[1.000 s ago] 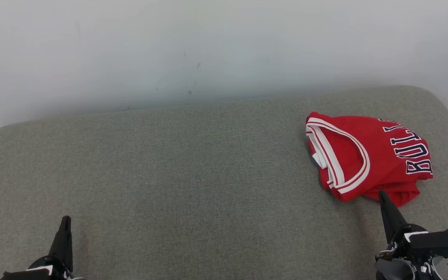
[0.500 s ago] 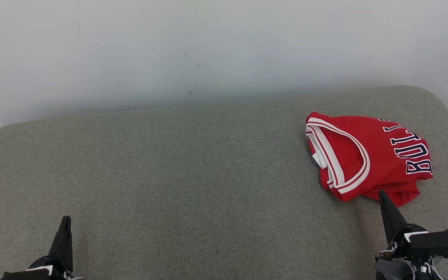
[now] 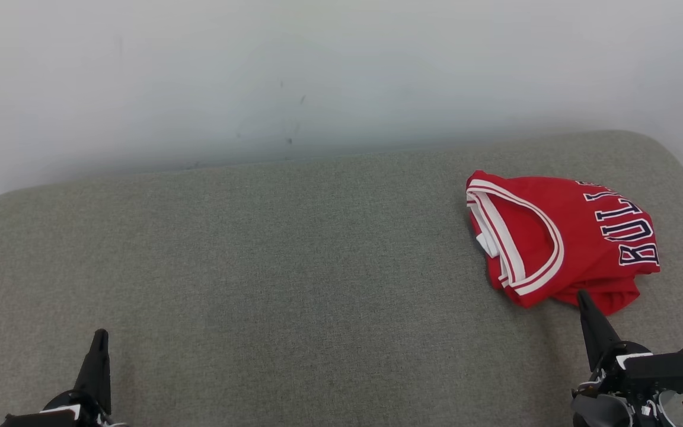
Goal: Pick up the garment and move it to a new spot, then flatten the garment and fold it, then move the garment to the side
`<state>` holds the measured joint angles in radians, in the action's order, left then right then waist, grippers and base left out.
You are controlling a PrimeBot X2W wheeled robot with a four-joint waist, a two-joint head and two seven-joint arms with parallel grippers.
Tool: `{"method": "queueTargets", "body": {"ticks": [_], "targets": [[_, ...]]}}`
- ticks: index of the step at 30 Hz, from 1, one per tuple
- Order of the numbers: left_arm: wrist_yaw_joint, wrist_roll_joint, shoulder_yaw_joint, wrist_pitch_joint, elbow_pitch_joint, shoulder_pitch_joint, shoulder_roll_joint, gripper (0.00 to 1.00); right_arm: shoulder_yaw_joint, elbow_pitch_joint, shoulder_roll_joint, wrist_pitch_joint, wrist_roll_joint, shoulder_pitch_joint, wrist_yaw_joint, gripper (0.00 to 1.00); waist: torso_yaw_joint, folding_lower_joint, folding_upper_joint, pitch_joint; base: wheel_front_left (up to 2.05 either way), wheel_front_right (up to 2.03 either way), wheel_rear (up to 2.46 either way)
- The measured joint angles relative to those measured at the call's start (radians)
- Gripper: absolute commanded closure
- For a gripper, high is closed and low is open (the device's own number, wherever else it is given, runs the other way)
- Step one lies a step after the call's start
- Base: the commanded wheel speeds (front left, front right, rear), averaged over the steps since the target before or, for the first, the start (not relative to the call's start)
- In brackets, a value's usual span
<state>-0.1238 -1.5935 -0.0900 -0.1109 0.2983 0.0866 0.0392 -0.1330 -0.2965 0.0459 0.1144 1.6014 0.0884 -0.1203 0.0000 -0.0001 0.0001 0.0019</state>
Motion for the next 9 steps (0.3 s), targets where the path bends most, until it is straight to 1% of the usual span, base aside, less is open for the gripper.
{"method": "queueTargets", "body": {"ticks": [9], "targets": [[0.0, 0.0, 0.0, 0.0, 0.0, 0.0, 0.0, 1.0, 0.0, 0.0, 0.0, 0.0, 0.0, 0.0, 0.0, 1.0, 0.0, 0.0, 0.0, 0.0, 0.0, 0.0, 0.0]]}}
